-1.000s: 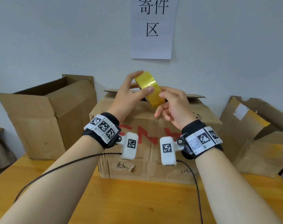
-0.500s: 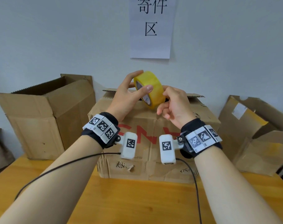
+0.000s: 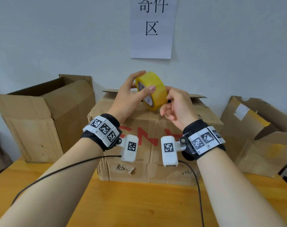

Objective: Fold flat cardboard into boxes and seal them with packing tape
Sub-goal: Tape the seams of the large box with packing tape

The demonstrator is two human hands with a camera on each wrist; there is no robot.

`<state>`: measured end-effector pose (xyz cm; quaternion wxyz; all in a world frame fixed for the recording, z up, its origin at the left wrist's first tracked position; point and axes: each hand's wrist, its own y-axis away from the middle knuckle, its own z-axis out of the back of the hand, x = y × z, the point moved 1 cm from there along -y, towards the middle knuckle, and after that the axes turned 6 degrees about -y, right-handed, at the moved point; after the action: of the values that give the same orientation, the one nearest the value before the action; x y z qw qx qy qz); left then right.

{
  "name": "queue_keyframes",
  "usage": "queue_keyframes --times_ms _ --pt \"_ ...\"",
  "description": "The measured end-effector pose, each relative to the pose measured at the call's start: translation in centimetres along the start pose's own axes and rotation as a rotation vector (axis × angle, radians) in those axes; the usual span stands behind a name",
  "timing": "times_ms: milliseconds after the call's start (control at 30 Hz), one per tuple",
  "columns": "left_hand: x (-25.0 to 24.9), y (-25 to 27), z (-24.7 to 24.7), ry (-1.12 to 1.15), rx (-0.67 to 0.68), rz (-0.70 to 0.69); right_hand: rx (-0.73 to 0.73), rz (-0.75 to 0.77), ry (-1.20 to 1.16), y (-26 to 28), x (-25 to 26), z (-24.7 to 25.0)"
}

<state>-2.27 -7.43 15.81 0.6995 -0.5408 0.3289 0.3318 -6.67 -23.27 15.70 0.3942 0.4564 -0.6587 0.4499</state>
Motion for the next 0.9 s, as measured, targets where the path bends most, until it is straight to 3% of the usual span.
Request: queue_keyframes --times_ms 900 --pt "0.03 -0.27 -0.08 0.04 -0.012 0.04 0.028 -0.06 -0.043 -0.38 -0.13 0.05"
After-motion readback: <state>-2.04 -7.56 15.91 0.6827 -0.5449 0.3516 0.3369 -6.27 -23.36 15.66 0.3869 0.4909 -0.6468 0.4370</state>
